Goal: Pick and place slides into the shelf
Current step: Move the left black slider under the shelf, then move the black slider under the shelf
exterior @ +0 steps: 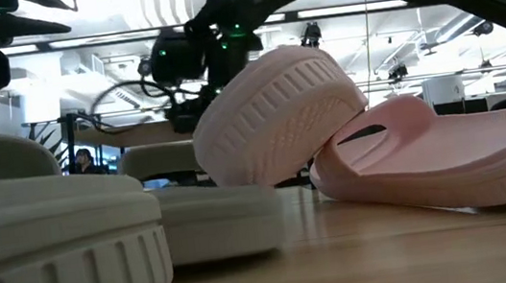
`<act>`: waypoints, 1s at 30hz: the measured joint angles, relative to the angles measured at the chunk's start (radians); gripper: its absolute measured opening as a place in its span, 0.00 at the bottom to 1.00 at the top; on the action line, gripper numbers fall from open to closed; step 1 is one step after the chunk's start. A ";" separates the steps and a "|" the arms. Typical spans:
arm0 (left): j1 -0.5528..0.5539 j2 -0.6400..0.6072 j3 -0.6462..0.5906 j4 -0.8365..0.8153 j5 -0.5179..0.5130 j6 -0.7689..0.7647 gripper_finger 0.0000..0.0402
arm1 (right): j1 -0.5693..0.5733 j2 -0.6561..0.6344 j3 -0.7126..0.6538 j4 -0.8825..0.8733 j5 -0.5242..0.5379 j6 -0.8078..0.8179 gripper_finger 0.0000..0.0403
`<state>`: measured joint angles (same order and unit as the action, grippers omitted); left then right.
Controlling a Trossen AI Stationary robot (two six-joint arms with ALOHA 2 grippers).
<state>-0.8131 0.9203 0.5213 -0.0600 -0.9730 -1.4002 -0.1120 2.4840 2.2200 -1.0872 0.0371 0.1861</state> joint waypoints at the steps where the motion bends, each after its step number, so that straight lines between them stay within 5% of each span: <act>1: 0.000 0.000 0.000 0.000 0.000 0.000 0.18 | 0.004 0.000 0.000 0.020 -0.020 0.000 0.15; 12: 0.000 0.001 0.000 0.001 0.000 -0.003 0.18 | 0.033 -0.002 0.005 0.191 -0.035 0.008 0.15; 17: 0.000 0.001 0.000 0.001 0.000 -0.003 0.18 | 0.031 -0.017 0.035 0.102 0.017 0.025 0.15; 25: 0.000 0.002 0.002 0.002 0.013 0.028 0.18 | 0.076 -0.103 0.048 -0.008 0.029 -0.204 0.15; 30: 0.000 0.000 0.002 0.033 0.020 0.075 0.18 | 0.081 -0.108 0.046 -0.226 -0.040 -0.188 0.15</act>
<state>-0.8127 0.9207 0.5236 -0.0269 -0.9533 -1.3252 -0.0311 2.3760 2.2659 -1.3132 -0.0028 -0.0021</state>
